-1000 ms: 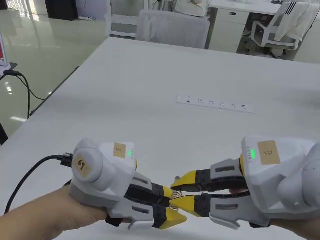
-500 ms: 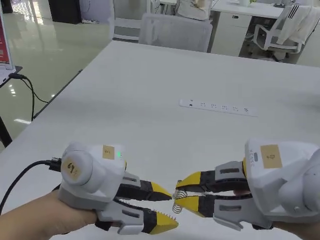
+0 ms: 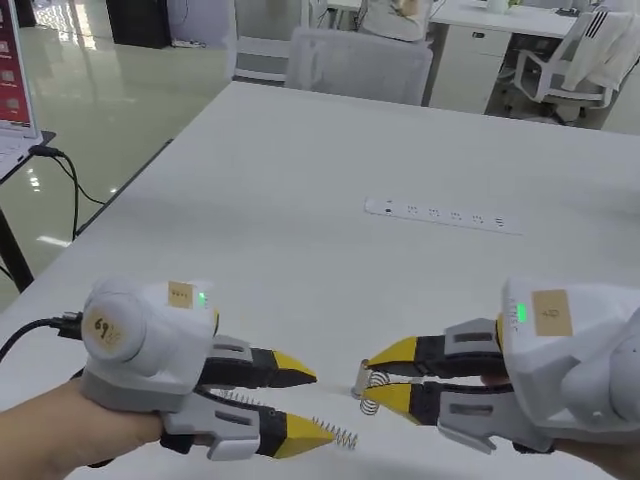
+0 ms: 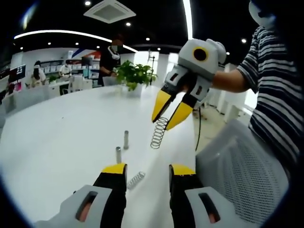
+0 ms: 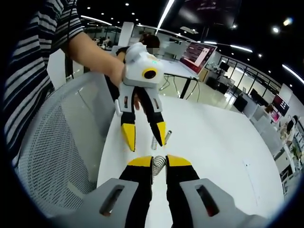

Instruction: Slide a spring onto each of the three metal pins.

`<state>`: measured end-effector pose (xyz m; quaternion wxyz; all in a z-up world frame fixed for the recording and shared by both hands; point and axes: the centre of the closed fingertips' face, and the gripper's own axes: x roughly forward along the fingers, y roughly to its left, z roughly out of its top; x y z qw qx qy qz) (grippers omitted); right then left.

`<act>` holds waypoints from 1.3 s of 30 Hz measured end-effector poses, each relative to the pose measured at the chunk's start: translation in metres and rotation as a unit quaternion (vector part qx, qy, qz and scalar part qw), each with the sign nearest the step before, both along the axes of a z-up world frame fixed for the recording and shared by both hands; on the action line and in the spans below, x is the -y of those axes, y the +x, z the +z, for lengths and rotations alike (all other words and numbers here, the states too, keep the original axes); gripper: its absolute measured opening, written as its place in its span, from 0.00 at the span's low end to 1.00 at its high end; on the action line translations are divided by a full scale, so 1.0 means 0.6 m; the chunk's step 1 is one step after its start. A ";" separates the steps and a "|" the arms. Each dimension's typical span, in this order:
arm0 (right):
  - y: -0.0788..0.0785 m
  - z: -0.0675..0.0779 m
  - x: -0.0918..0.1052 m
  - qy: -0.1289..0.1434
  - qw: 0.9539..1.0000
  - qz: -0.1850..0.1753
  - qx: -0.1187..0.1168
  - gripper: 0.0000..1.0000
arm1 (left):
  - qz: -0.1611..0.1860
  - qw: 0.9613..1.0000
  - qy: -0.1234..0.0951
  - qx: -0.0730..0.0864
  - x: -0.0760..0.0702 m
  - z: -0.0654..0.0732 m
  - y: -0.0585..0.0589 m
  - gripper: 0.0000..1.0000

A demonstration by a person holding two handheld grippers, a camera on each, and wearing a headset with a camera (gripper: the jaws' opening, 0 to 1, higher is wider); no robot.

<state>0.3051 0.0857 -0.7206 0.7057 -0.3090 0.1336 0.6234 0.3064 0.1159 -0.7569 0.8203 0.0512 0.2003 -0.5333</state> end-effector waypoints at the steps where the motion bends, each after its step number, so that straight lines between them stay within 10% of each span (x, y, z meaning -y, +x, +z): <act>1: 0.001 -0.001 0.001 -0.002 1.000 -0.001 0.002 0.07 | 0.007 1.000 -0.003 -0.003 -0.005 0.001 0.001 0.29; 20: 0.030 -0.021 0.029 -0.011 0.999 -0.043 0.007 0.07 | 0.115 0.993 -0.006 -0.008 -0.130 0.001 0.020 0.64; 39: 0.094 -0.040 0.080 -0.020 0.991 -0.130 0.016 0.07 | 0.153 0.988 0.004 -0.004 -0.162 -0.021 0.036 0.98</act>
